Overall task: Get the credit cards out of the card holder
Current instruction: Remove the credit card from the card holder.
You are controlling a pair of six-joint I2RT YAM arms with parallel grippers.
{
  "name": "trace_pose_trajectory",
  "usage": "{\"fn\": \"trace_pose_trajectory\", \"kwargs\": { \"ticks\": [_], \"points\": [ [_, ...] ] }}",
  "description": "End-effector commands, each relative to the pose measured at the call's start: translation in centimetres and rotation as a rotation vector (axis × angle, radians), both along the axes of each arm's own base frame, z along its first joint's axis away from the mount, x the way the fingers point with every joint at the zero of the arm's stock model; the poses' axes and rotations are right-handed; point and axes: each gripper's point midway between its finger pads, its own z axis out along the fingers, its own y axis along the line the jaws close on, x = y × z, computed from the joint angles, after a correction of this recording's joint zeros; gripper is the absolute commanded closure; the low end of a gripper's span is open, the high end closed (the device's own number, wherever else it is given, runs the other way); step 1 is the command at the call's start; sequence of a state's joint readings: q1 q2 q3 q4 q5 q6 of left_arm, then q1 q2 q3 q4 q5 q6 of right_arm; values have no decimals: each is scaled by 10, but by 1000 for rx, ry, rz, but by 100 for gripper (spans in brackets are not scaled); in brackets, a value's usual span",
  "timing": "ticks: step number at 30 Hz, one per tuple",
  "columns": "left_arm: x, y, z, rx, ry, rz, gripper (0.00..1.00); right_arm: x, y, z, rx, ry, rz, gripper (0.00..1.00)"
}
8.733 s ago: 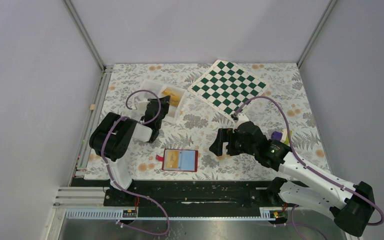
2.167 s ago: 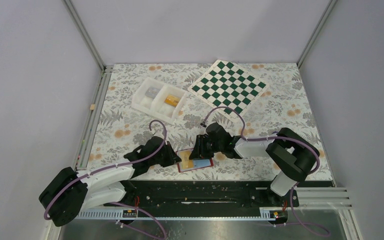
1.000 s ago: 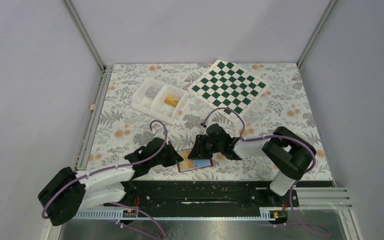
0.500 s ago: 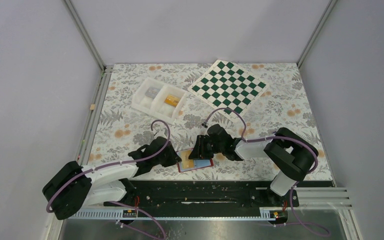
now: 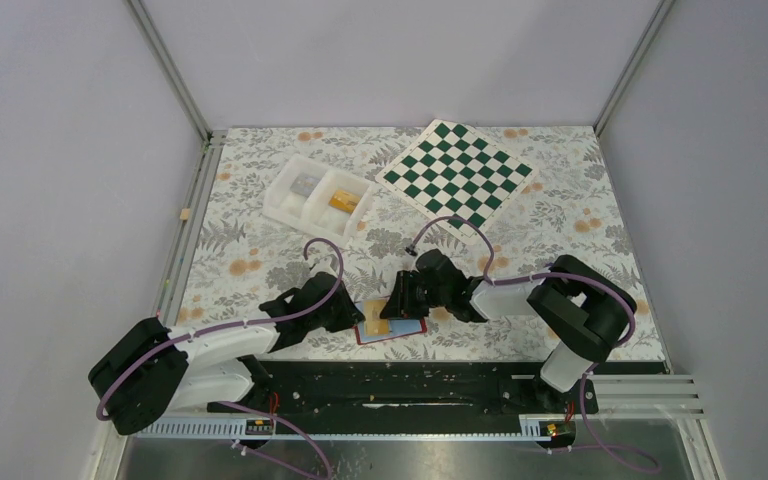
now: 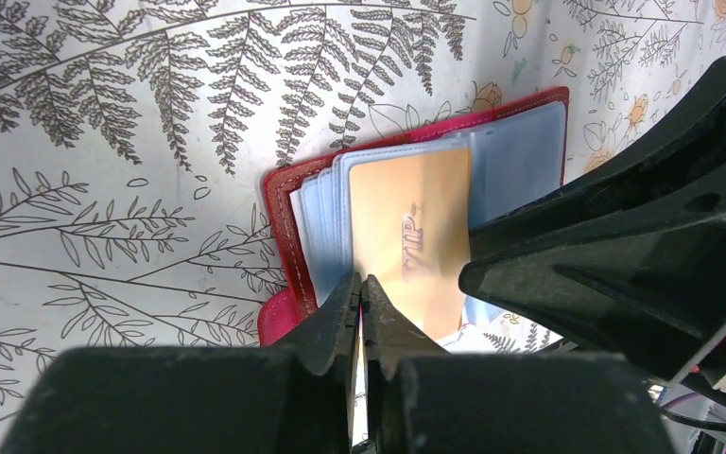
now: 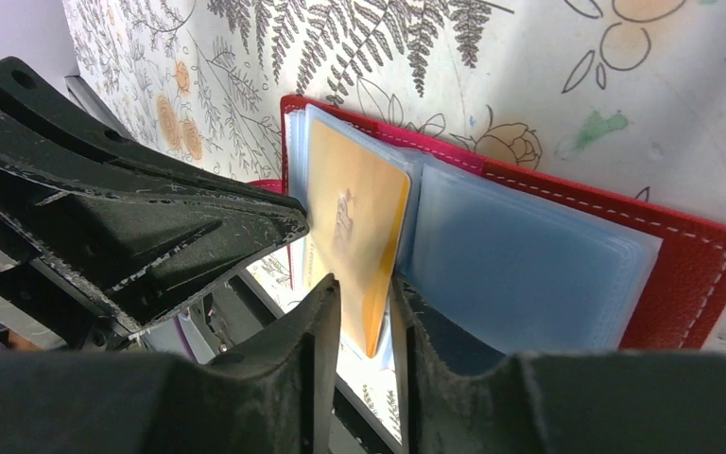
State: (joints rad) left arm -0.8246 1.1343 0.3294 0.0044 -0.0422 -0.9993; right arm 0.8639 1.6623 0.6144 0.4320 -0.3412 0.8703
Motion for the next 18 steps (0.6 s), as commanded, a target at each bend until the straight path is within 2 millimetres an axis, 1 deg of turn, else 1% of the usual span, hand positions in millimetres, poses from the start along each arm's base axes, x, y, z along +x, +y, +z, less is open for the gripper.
{"fn": "trace_pose_trajectory", "kwargs": {
  "ticks": [1,8,10,12,16,18],
  "points": [
    [-6,2,-7,20,17,-14,96,-2,13,12,95,-7,17,70],
    [-9,2,-4,0,15,-14,96,-1,19,17,166,-10,14,83],
    [-10,3,-6,4,20,-14,96,-1,19,21,188,-18,13,86],
    [-11,4,-8,8,27,-13,96,-1,19,25,206,-31,12,86],
    [-9,-2,-3,-27,11,-18,96,-1,17,29,230,-52,15,91],
    [-9,-3,0,-38,6,-18,96,-1,18,31,247,-55,17,91]
  ]
}}
